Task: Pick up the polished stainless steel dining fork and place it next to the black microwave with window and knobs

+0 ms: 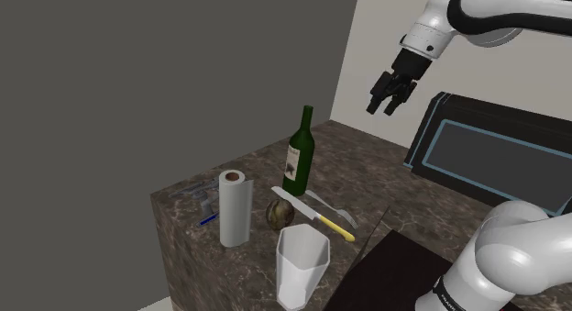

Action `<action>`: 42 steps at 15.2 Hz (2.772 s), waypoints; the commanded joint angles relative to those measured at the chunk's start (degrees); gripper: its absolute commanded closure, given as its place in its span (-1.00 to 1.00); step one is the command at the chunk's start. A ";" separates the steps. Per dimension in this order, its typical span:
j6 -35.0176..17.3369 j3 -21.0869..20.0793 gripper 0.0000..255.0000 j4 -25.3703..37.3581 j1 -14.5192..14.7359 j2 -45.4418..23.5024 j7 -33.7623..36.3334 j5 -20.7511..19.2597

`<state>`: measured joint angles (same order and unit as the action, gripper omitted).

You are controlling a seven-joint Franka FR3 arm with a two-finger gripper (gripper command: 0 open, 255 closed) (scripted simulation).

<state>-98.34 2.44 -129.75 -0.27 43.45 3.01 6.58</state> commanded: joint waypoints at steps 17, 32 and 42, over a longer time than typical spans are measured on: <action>-29.72 -4.82 -1.00 -23.07 3.97 -9.16 -6.71 -1.96; -53.00 -7.26 -1.00 -29.22 4.59 -27.41 -8.23 -4.21; -52.99 -7.25 1.00 -29.21 4.59 -27.40 -8.24 -4.21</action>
<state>-151.32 -4.82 -158.96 4.32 16.06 -5.22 2.37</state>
